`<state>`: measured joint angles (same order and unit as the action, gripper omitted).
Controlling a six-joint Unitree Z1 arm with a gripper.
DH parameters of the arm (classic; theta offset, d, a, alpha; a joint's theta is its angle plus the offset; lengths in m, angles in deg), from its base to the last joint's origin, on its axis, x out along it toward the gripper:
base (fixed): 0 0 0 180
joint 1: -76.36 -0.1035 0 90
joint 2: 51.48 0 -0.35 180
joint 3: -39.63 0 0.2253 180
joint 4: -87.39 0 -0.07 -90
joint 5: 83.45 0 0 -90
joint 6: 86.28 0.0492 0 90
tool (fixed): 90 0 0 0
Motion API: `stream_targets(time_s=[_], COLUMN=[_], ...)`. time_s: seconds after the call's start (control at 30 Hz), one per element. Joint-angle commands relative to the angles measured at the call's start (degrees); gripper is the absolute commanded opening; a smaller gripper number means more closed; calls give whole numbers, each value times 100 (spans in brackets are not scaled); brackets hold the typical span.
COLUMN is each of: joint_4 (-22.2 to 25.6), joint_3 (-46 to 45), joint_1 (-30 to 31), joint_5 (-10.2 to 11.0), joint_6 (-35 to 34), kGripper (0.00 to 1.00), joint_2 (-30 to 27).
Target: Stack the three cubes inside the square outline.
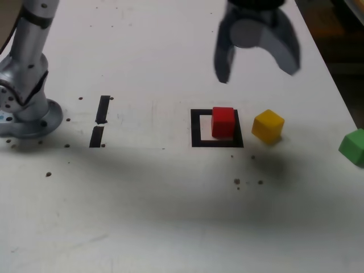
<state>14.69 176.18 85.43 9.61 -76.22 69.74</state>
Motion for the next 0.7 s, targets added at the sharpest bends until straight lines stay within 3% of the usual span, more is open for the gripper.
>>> stream_targets(time_s=[0.0,0.17,0.4,0.67], joint_4=[75,70,-169,-559], joint_3=[262,-133,-380,-420], joint_1=[51,77,86,86], joint_5=[153,482,911,1189], joint_6=[454,1186,1708,1938], kGripper=[100,100,99,99], joint_2=[86,250,763,1158])
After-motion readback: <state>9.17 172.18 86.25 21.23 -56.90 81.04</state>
